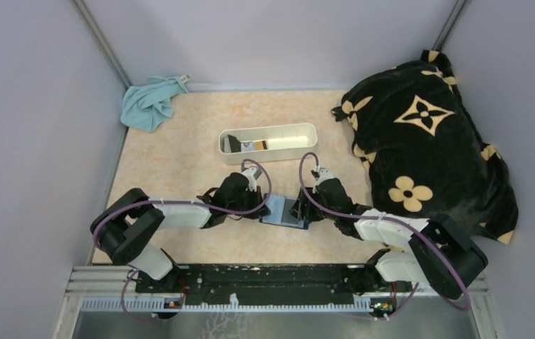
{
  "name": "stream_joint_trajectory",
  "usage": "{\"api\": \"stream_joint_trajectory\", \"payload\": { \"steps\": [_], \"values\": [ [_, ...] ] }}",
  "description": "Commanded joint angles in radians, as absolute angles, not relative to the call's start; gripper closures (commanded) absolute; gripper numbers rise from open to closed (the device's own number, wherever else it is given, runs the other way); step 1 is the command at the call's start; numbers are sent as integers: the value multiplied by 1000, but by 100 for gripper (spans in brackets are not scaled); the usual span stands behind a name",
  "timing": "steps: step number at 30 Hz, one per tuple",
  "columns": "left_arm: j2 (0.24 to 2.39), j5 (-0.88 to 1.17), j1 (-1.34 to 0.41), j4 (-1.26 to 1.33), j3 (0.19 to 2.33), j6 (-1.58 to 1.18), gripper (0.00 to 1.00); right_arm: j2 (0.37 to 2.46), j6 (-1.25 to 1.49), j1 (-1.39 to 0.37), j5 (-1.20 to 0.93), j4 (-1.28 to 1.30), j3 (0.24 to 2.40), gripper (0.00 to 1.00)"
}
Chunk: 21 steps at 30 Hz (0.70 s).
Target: Take the credit cards out of the card holder
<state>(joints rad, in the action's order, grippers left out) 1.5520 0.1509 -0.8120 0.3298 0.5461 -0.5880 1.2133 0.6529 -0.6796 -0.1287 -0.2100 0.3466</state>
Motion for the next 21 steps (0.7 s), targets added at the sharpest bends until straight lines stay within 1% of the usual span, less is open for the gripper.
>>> {"api": "stream_joint_trajectory", "payload": {
  "steps": [1, 10, 21],
  "values": [
    [1583, 137, -820, 234, 531, -578, 100, 1251, 684, -678, -196, -284, 350, 46],
    [1588, 134, -820, 228, 532, -574, 100, 1225, 733, -676, -253, -359, 358, 47],
    [1602, 141, -821, 238, 535, -576, 100, 1172, 713, -677, -262, -273, 409, 48]
  ]
}}
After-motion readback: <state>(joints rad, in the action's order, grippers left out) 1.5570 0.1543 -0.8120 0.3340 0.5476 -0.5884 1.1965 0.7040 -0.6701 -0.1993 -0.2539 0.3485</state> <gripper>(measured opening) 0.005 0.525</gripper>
